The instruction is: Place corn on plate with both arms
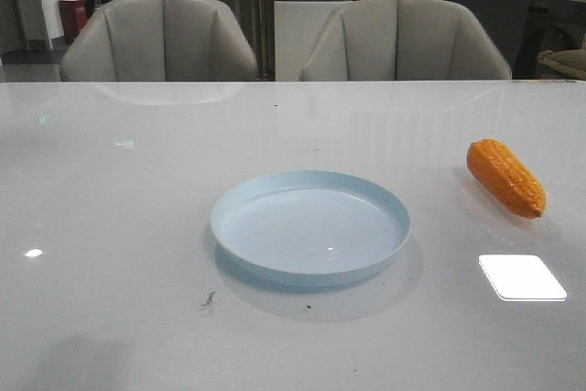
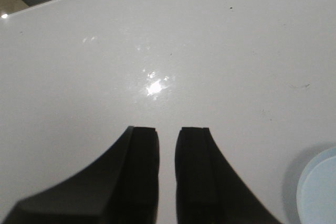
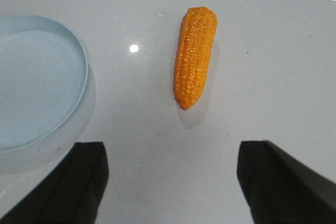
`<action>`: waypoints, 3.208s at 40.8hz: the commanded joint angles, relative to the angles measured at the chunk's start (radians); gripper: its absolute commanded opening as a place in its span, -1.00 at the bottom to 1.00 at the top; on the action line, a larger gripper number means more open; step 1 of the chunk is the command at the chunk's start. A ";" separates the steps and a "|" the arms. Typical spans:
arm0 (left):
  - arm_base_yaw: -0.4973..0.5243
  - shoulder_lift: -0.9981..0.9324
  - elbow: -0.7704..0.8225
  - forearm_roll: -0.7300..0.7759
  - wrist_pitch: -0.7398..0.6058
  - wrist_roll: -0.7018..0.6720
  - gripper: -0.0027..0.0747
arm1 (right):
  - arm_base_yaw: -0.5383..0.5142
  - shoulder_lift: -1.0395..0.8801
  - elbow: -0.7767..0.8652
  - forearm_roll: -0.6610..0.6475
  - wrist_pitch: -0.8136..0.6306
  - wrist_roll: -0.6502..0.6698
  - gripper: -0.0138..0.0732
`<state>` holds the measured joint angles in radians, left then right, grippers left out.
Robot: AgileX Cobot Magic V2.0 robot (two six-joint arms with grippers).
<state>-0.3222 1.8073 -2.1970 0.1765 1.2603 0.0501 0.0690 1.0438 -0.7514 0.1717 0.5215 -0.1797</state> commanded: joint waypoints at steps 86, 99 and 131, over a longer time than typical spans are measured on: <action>0.073 -1.111 1.626 -0.032 -0.718 -0.109 -0.50 | -0.007 0.917 -0.857 -0.151 0.335 0.121 0.72; 0.073 -1.111 1.626 -0.032 -0.718 -0.109 -0.50 | -0.007 0.994 -0.857 -0.145 0.319 0.121 0.72; 0.073 -1.111 1.626 -0.032 -0.718 -0.109 -0.50 | 0.015 0.980 -1.002 -0.101 0.445 0.106 -0.10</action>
<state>-0.2522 0.7017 -0.5416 0.1474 0.6150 -0.0464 0.0717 2.1059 -1.6634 0.0424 0.9381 -0.0607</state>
